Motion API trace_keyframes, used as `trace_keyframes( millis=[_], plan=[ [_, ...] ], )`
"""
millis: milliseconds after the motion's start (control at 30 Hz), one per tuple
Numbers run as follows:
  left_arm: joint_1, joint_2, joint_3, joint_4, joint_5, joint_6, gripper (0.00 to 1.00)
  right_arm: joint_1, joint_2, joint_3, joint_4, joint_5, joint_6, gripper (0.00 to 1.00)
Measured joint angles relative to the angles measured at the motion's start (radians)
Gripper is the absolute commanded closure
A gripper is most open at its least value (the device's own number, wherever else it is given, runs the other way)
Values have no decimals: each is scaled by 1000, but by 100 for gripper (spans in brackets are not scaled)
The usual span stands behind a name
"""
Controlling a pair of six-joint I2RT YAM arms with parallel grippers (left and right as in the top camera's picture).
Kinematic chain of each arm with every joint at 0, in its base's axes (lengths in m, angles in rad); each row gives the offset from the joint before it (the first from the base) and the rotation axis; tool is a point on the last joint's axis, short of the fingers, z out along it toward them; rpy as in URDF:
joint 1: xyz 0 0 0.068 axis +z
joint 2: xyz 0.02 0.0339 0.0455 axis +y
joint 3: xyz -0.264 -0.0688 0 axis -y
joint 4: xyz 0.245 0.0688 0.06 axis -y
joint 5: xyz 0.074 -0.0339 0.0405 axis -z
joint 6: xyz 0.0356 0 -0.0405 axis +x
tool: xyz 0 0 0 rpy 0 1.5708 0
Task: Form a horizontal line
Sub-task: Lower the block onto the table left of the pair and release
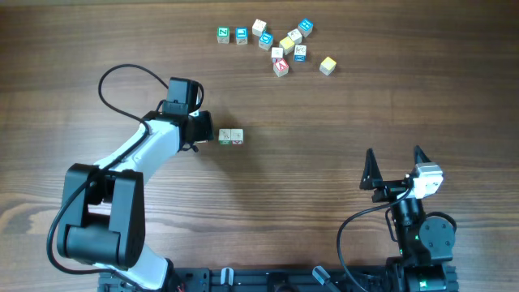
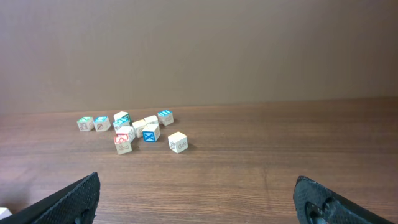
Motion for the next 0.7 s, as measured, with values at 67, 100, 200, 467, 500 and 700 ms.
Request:
trace_keyframes(
  millis=[67, 100, 200, 467, 500, 700],
  plan=[
    [0, 0, -2, 37, -11, 0, 51, 0, 0, 0, 0, 0, 0, 0],
    [0, 0, -2, 56, -16, 0, 52, 0, 0, 0, 0, 0, 0, 0],
    [0, 0, -3, 121, -38, 0, 66, 0, 0, 0, 0, 0, 0, 0],
    [96, 0, -2, 90, -143, -75, 96, 0, 0, 0, 0, 0, 0, 0],
    [110, 0, -3, 62, -148, -81, 96, 0, 0, 0, 0, 0, 0, 0],
    [138, 0, -4, -68, -141, -94, 96, 0, 0, 0, 0, 0, 0, 0]
  ],
)
